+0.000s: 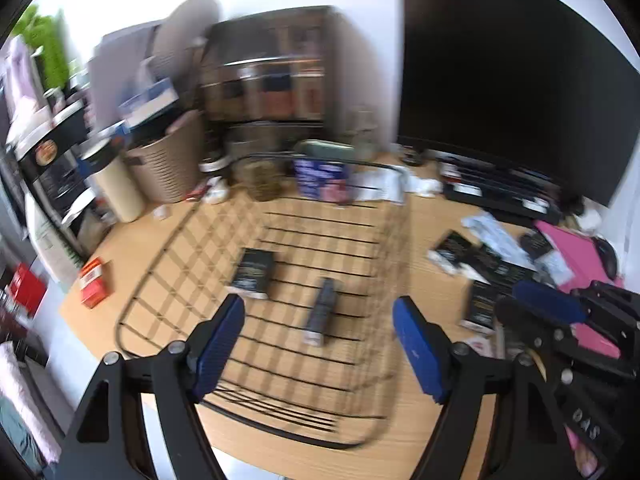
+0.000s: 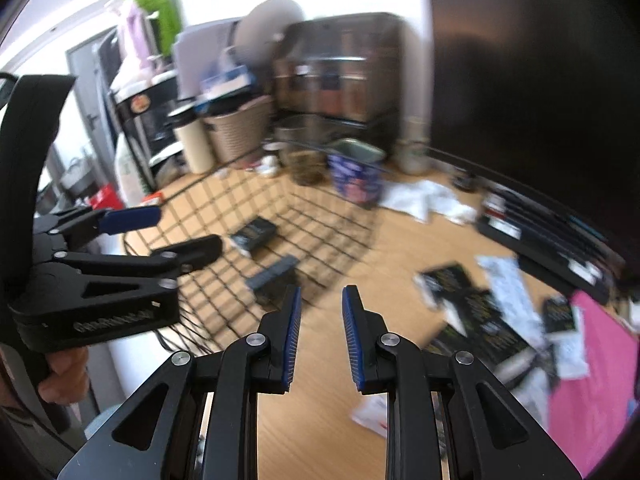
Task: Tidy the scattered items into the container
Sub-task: 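Carry both boxes to the wire basket and open both tools to drop them, then return both tools to the desk and grasp a black Face tissue pack with the left tool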
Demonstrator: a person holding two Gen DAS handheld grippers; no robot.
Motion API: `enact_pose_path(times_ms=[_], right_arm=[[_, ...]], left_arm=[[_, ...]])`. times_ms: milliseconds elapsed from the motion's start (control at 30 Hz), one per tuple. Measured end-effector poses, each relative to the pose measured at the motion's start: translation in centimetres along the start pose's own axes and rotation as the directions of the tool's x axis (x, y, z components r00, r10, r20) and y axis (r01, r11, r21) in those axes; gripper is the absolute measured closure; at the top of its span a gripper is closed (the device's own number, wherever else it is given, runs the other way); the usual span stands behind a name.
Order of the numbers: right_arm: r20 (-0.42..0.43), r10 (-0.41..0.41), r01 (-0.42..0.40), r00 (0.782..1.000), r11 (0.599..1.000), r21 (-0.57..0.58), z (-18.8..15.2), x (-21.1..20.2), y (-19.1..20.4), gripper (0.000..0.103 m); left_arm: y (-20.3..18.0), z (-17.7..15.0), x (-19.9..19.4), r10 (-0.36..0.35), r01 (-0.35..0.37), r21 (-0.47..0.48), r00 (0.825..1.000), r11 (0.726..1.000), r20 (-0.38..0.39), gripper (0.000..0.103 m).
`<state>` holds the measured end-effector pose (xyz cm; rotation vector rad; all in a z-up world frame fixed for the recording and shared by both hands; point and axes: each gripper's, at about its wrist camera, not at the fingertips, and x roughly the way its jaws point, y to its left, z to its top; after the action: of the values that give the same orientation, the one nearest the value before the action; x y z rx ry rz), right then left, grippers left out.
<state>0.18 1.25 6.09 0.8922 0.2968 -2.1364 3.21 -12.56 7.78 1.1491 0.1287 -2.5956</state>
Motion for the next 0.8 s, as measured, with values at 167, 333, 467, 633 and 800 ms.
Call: enact_pose_path(times_ms=[167,333,467,633,800], right_arm=[[-0.017,-0.102,0.103,0.995,0.992,0.069,-3.2,-2.8,-5.2,0.081],[-0.051,-0.165,0.171,0.985,0.976,0.135,-6.3,-4.5,-9.4,0.081],[-0.081,-0.183,0.195,0.98,0.964,0.179,-8.9,-4.7,-11.6,0.079],[-0.151,-0.192,0.223,0.97,0.949,0.224,-13.2,-4.4,-13.6,0.079],[-0.187,-0.192,0.235,0.963,0.94,0.246,-15.2,-3.9,-14.9,0.079]], left_arm=[[-6.0,-0.4,-0.4,-0.08,0.081,0.094,0.997,0.992,-0.011,0.024],[-11.4,-1.8,1.5,-0.125,0.136,0.17,0.989,0.976,-0.077,0.024],[-14.1,-4.1,4.2,-0.14,0.172,0.202,0.976,0.964,-0.166,0.024],[-15.3,-6.7,6.7,-0.132,0.186,0.206,0.959,0.961,-0.25,0.024],[-16.0,-7.7,7.7,-0.117,0.181,0.218,0.954,0.959,-0.275,0.024]])
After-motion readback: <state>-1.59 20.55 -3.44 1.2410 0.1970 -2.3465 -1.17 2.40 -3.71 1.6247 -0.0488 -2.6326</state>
